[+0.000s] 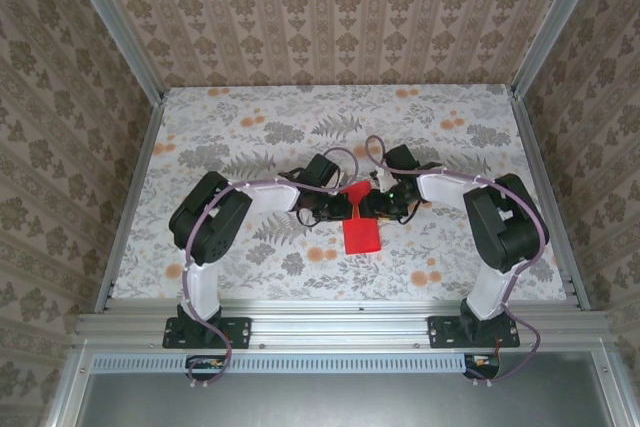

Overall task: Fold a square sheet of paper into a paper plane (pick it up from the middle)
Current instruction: Hold the square sheet of paper at the center of the table.

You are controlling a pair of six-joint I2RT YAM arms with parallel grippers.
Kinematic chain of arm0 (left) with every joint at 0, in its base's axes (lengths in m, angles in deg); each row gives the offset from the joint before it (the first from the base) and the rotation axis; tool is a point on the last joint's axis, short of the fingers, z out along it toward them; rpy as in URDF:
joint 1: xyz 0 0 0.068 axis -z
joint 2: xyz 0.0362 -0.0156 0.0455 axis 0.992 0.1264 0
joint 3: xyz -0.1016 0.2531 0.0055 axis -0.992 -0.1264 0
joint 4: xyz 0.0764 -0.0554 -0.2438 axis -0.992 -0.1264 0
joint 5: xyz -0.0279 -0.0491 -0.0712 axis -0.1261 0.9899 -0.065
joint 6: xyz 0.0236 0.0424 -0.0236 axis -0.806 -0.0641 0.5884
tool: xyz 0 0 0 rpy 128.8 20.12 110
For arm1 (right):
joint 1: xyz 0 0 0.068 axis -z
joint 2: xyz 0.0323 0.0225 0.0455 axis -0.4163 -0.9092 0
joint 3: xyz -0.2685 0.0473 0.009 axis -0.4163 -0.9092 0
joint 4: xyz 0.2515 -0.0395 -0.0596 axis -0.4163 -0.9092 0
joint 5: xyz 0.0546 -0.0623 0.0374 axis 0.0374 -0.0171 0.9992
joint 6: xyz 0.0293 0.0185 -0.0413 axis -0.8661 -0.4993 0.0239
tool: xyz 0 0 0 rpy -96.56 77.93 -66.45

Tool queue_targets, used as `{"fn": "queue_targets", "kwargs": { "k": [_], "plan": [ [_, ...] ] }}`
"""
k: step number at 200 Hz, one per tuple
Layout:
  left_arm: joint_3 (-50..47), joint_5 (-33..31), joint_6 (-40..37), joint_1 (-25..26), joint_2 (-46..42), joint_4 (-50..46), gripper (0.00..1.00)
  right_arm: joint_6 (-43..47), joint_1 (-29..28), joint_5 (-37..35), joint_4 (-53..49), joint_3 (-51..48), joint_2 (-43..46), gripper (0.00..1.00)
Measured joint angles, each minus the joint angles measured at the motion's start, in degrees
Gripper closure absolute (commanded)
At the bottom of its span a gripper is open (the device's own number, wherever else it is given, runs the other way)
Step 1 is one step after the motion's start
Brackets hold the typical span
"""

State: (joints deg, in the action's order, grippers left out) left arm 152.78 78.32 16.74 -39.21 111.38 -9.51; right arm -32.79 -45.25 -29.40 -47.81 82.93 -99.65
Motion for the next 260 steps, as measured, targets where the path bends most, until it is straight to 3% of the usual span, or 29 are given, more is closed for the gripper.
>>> {"fn": "queue_targets", "kwargs": {
  "k": [41, 82, 150, 260],
  "plan": [
    [0.6, 0.0, -0.7, 0.0, 0.5, -0.2, 0.89, 1.0, 2.6, -1.6, -2.4, -1.4, 7.0, 0.5],
    [1.2, 0.1, -1.1, 0.0, 0.9, -0.2, 0.89, -1.9, 3.3, 3.8, 0.5, -4.4, 12.2, 0.68],
    [1.5, 0.2, -1.4, 0.1, 1.1, -0.3, 0.89, -5.8, 3.2, 10.1, 6.5, -6.2, 6.9, 0.77],
    [2.2, 0.2, -2.2, 0.3, 1.9, 0.0, 0.89, -4.0, 3.3, 8.9, 7.6, -5.7, -0.1, 0.8]
  ]
}}
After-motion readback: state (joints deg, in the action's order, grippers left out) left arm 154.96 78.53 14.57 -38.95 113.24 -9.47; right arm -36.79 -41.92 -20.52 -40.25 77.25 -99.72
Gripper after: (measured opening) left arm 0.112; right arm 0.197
